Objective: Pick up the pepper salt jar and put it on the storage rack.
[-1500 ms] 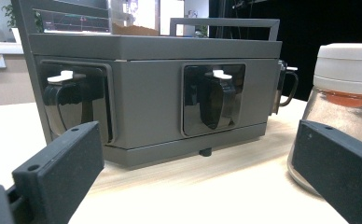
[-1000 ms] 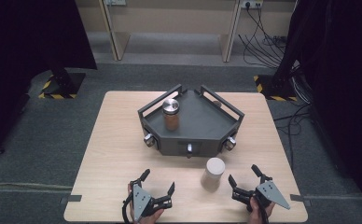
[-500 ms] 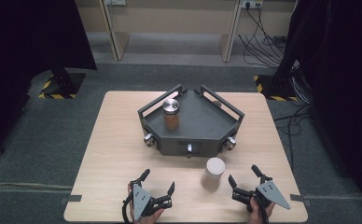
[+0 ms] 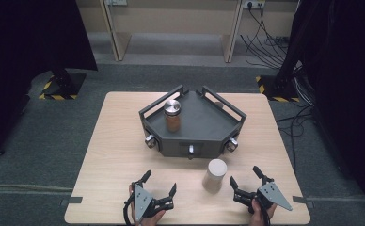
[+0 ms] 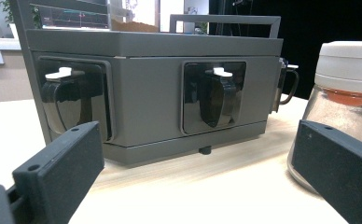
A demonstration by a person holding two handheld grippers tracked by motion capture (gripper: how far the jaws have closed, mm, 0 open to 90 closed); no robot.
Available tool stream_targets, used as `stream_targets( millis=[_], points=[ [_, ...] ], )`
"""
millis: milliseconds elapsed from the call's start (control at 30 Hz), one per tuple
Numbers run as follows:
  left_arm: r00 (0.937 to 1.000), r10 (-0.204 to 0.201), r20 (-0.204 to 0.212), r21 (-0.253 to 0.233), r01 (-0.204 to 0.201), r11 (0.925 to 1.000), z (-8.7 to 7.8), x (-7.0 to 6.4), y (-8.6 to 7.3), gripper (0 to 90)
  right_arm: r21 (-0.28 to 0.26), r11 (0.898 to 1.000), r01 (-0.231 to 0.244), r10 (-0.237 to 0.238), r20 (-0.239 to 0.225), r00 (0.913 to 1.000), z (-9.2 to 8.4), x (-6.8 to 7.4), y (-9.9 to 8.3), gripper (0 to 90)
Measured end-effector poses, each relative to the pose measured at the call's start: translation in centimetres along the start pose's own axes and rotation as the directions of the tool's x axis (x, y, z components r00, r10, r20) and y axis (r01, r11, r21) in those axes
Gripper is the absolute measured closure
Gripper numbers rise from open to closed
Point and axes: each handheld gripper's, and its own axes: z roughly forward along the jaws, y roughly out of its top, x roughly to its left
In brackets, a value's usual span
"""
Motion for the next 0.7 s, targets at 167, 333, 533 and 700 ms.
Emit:
stream_targets(
  millis=[167,333,533,700],
  points=[
    [1.0,-0.001,0.002,0.002,0.001,1.0,0.02,0.05,0.04,1.5,0.0,1.0,0.0,0.0,0.001,1.0,0.07,0.04,0.0,1.6],
    [1.0,0.001,0.004,-0.003,-0.001,1.0,-0.03,0.05,-0.05,1.6,-0.003,1.0,-0.001,0.001,0.001,1.0,-0.03,0.07,-0.06,1.6],
    [1.0,-0.004,0.003,-0.008,0.004,1.0,-0.05,0.06,-0.13,1.6,-0.004,1.0,-0.013,0.013,0.007,0.9999,-0.19,0.15,-0.08,1.6],
    [1.0,-0.008,0.001,-0.006,0.008,1.0,-0.04,0.07,-0.1,1.6,0.0,1.0,-0.023,0.023,0.003,0.9997,-0.35,0.24,-0.02,1.6]
  ],
)
